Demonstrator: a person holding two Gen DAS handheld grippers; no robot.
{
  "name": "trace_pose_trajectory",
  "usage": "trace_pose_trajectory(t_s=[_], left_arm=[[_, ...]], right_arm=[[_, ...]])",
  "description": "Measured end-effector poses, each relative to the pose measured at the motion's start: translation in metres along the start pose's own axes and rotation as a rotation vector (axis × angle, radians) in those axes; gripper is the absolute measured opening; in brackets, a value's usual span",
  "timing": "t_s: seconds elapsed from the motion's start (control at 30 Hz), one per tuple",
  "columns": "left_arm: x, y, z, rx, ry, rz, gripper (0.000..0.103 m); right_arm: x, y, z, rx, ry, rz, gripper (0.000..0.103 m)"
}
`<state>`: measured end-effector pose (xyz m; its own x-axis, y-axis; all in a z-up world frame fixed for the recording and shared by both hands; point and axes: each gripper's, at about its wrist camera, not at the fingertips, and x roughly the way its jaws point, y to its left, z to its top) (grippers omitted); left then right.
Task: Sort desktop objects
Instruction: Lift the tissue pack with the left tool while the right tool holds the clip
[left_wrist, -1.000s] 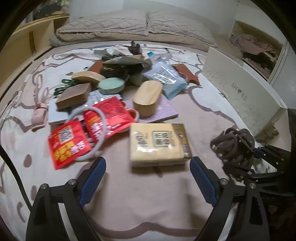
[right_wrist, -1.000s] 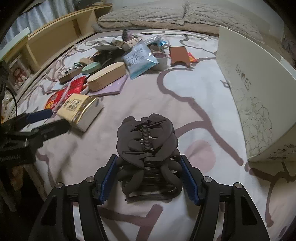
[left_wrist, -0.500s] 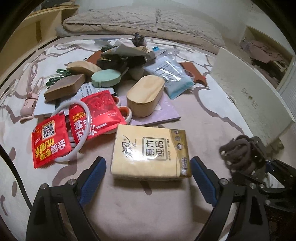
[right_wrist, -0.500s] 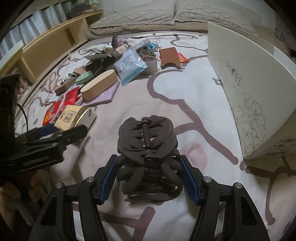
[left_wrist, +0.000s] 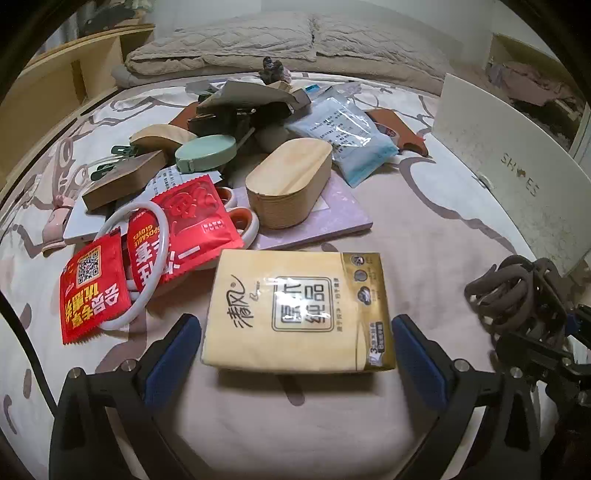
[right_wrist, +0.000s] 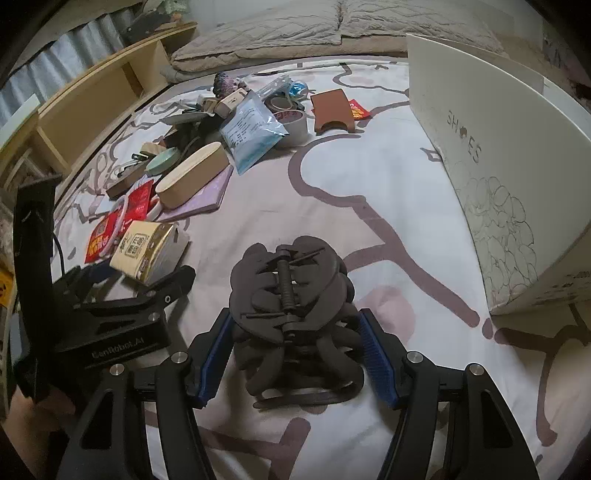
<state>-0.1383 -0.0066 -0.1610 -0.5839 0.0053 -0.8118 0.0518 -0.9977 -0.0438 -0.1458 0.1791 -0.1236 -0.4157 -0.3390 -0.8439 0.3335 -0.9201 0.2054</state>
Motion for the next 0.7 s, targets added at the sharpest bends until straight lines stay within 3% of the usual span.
trace_pose_trajectory(t_s=[0.37, 0.43, 0.57, 0.7], left_arm=[[-0.002, 0.004, 0.004, -0.050, -0.006, -0.013, 0.101], [-0.003, 0.005, 0.004, -0.060, -0.010, -0.006, 0.096], [-0.007, 0.008, 0.005, -0.070, -0.025, 0.002, 0.077], [-0.009, 0.010, 0.007, -0.077, -0.025, -0.009, 0.074]], right_arm=[[0.003, 0.003, 0.006, -0.018, -0.017, -0.013, 0.066], [0.003, 0.008, 0.004, -0.058, -0.024, -0.042, 0.066], [-0.001, 0.012, 0.003, -0.087, -0.047, -0.065, 0.065], [-0.006, 0.013, 0.003, -0.091, -0.066, -0.069, 0.065]])
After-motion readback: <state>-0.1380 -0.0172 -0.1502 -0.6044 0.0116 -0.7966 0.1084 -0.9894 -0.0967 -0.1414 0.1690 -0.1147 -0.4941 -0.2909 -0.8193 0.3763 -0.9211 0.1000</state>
